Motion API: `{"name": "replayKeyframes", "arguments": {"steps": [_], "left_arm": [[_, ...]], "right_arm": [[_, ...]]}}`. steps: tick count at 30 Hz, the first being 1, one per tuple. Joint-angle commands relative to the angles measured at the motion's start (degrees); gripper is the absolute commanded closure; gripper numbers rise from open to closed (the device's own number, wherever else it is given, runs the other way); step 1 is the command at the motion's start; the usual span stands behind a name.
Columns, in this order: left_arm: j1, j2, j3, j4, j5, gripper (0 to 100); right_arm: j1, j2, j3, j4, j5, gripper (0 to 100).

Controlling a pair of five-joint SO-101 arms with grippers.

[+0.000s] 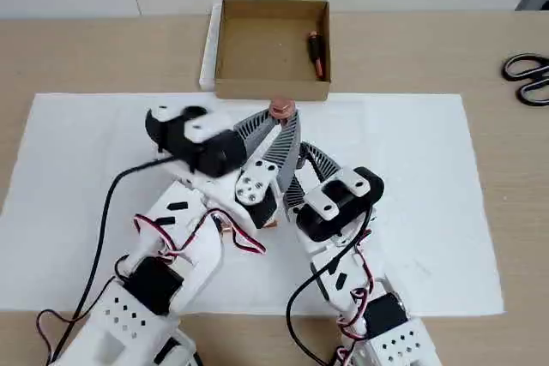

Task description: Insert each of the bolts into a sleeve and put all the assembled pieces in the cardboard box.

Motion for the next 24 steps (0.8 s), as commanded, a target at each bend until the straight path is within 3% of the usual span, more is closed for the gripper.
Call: {"name": "replayKeyframes", "arguments": {"steps": [1,5,17,24], "left_arm": [[1.23,-1.23,-0.92,-2.37,-4.4,99],[1.58,-1.49,-1.01,-2.55,-7.74,99],[3.78,-1.14,3.03,-2.64,-7.65,99],[2.64,-1.23,2.86,-2.64,-8.0,99]], "right_arm": [[-0.22,-1.1,-1.85,0.13,-0.26,99.4],[-0.22,-1.01,-1.85,0.13,-0.26,99.4],[-0.84,-1.01,-0.62,0.13,-0.09,99.4],[-4.7,-1.01,0.44,0.04,5.01,99.4]]}}
